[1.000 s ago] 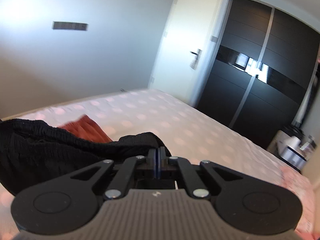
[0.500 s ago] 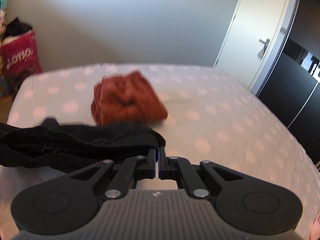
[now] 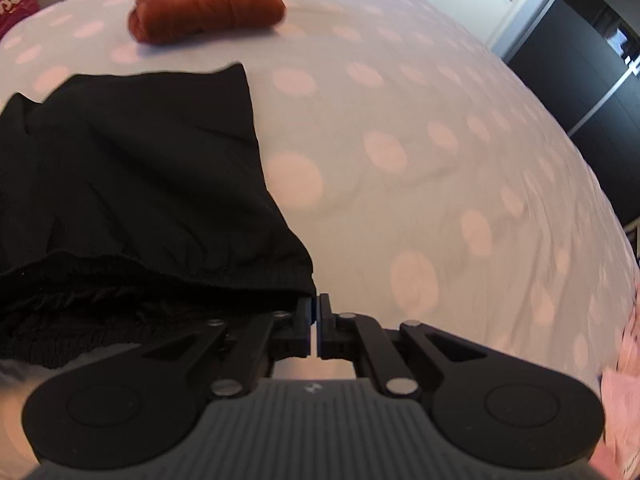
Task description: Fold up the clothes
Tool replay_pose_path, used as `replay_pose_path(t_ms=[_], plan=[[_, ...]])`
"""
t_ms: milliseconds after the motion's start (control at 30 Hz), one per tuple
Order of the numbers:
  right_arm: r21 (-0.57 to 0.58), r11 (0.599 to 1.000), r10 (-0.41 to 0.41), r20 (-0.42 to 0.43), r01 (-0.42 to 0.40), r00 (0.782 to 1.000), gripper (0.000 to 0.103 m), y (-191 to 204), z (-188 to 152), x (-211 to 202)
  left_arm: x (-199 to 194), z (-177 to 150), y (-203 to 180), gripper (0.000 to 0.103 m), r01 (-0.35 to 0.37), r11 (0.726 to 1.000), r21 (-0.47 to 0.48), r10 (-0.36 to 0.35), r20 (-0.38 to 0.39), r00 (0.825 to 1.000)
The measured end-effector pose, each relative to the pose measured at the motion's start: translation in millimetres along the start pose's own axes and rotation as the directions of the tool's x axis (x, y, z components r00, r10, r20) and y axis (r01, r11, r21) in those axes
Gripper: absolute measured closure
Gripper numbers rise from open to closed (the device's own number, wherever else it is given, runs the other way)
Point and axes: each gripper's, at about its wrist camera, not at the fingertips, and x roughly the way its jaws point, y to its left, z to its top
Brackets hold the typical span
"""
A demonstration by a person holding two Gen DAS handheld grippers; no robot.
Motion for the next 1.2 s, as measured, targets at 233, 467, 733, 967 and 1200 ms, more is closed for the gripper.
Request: replay_pose_path(t_ms=[233,467,733,967,1200], plan=[[0.064,0.998,-0.01,-0.056,0.014,0.998,0.1,-19,-52,27,54,4,-19,0.099,-0.003,1.0,0.027,0.005,-0.069,0.998],[0.072,0.997,-0.036,-0.041,0.039,0.998,0.076,-14,-57,20,58,-9,-15,0.083,-0.039,0.999,0.015,0.04,-0.066,0.997],[0.089,0.99,-0.103,-0.027,0.105,0.994,0.052,2,-60,-36,27,-43,-14,0.05,0.031,0.999,0.041,-0.03,-0.02,0.999],[0.161,0.984,-0.081,0.008,0.078,0.997,0.053,51,-79,-108,-16,-66,10,0.05,-0.029,0.996,0.089,0.019,0.103,0.995],[0.174,0.984,-0.052,0.066,0.04,0.996,0.053,139,-116,-171,-36,-79,40,0.05,-0.146,0.976,0.163,0.115,0.184,0.976]])
